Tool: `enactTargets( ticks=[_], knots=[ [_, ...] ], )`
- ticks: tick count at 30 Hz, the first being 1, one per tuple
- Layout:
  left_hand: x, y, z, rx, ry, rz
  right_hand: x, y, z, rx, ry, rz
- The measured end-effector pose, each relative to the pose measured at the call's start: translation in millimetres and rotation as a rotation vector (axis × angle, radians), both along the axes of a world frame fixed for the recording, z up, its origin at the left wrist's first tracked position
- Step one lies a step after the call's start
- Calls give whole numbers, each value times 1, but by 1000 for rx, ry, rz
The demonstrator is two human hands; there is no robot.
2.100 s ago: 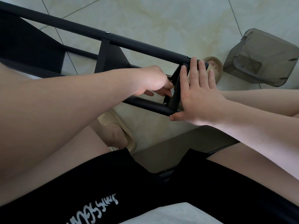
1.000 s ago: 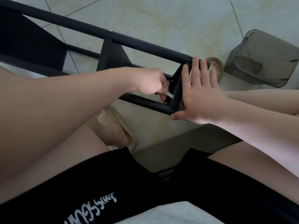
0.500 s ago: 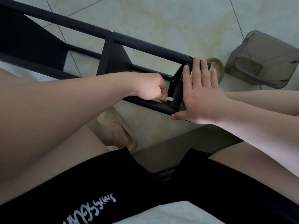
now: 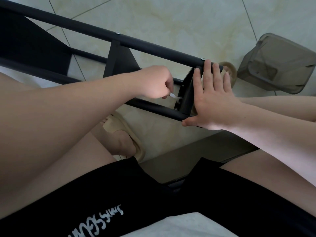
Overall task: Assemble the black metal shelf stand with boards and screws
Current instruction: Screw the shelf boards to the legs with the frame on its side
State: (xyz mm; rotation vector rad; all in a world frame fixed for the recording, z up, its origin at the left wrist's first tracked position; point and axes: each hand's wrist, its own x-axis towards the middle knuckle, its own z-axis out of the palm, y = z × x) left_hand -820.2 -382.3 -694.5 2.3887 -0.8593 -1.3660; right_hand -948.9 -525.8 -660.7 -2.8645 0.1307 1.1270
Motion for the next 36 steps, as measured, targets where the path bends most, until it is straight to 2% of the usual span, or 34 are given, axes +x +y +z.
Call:
enactTargets(
  ticks=[2,5,10,20,36],
  knots=[
    [-3,-4,1,-37,32,37,0,0,0,3,-2,-3],
    [-11,-8,-3,-81,231,252,0,1,1,3,-4,-8],
    [-19,-10,-6,-38,522,564,0,0,1,10,-8,-5],
    [-15,-20,6,-2,369,545,1,-1,2,17,-13,-10],
    [-17,-19,4,-19,390,462,0,-1,0,21,-13,-12]
  ],
)
